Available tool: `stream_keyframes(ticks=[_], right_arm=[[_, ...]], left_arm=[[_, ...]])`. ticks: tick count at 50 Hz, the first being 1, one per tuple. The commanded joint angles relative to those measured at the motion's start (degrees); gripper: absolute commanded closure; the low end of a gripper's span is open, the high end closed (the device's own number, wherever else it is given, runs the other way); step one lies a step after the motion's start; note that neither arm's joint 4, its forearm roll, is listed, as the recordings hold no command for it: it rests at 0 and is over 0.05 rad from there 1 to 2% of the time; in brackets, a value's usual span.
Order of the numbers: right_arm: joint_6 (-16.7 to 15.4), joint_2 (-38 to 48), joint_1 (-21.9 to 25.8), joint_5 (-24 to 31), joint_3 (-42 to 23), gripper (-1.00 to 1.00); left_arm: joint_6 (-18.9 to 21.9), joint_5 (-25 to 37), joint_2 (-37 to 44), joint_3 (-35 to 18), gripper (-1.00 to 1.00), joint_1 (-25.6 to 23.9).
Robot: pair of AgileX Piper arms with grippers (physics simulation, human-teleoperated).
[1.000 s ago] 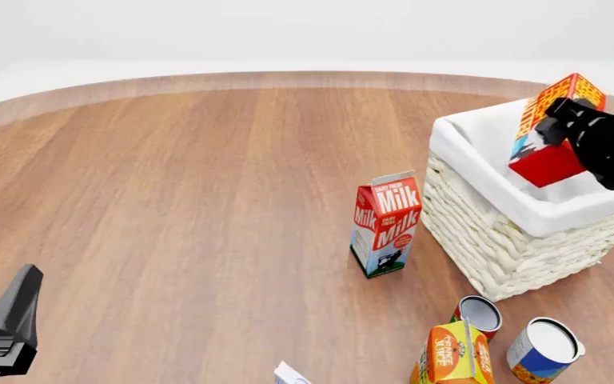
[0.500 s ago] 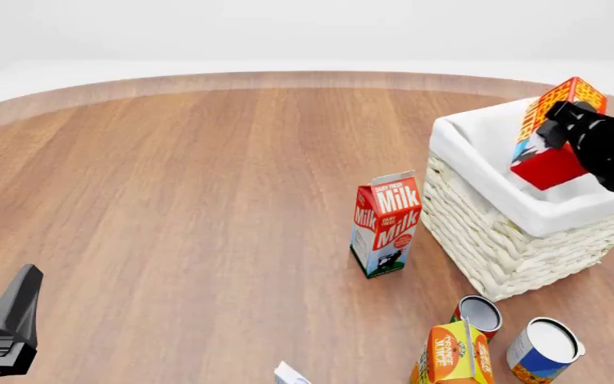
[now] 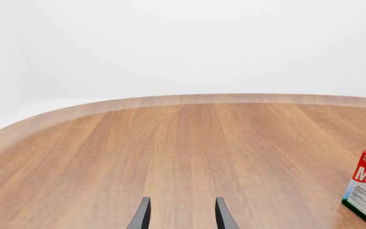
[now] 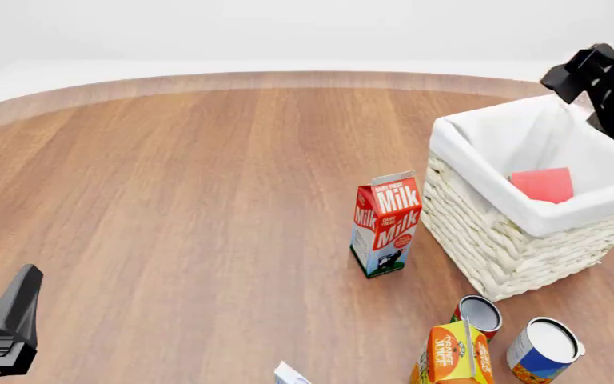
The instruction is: Pick up the cream cheese box and the butter, and put them in the basket.
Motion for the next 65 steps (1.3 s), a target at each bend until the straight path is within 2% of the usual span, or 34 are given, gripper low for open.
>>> stream_keyframes(ticks=[1, 13, 17, 21, 23, 24, 32, 40, 43, 44, 47, 49, 54, 58, 60, 65], right_arm=[[-0.86, -6.29, 6.72, 5.27, -2.73, -1.0], [-8.41, -12.25, 17.03, 10.7, -1.11, -1.0], [-9.7, -14.17, 20.29, 12.83, -1.56, -1.0], [-13.47, -14.71, 23.63, 15.88, -3.04, -1.0], [-14.66, -15.03, 24.77, 16.01, -2.41, -1.0], [-16.55, -15.4, 25.48, 16.78, -2.35, -1.0], [-20.84, -16.67, 28.99, 19.16, -2.38, -1.0], [-28.45, -16.95, 31.3, 20.83, -2.5, -1.0], [-29.88, -15.83, 34.01, 20.71, -2.09, -1.0], [-31.53, -15.41, 34.58, 20.48, -1.34, -1.0], [-32.25, -14.88, 35.06, 20.12, -0.62, -1.0], [-33.89, -14.08, 36.1, 19.52, 0.21, -1.0], [-33.19, -11.63, 38.33, 19.17, -0.02, -1.0], [-34.01, -9.12, 42.24, 18.42, 0.33, -1.0], [-35.81, -8.1, 44.39, 17.93, -0.03, -1.0], [-34.61, -6.32, 45.8, 18.77, -1.23, -1.0]], left_arm=[[0.0, 0.0, 0.0, 0.0, -1.0, -0.01], [0.0, 0.0, 0.01, 0.0, -1.0, -0.01], [0.0, 0.0, 0.0, 0.0, -1.0, 0.0], [-0.01, 0.0, -0.01, 0.0, -1.0, 0.01], [-0.01, 0.0, -0.01, 0.0, -1.0, 0.0], [-0.01, 0.0, -0.01, 0.0, -1.0, 0.0], [0.0, 0.0, 0.0, 0.0, -1.0, 0.0], [0.0, 0.0, 0.0, 0.0, -1.0, 0.0], [0.0, 0.0, 0.0, 0.0, -1.0, -0.01], [0.02, 0.0, 0.0, 0.0, -1.0, 0.01], [0.0, 0.0, 0.0, 0.0, -1.0, 0.01], [0.01, 0.0, 0.01, 0.0, -1.0, 0.01], [0.01, 0.0, 0.0, 0.0, -1.0, 0.0], [0.0, 0.0, 0.01, 0.0, -1.0, -0.01], [0.0, 0.0, 0.0, 0.0, -1.0, 0.0], [-0.01, 0.0, 0.0, 0.0, -1.0, 0.0]])
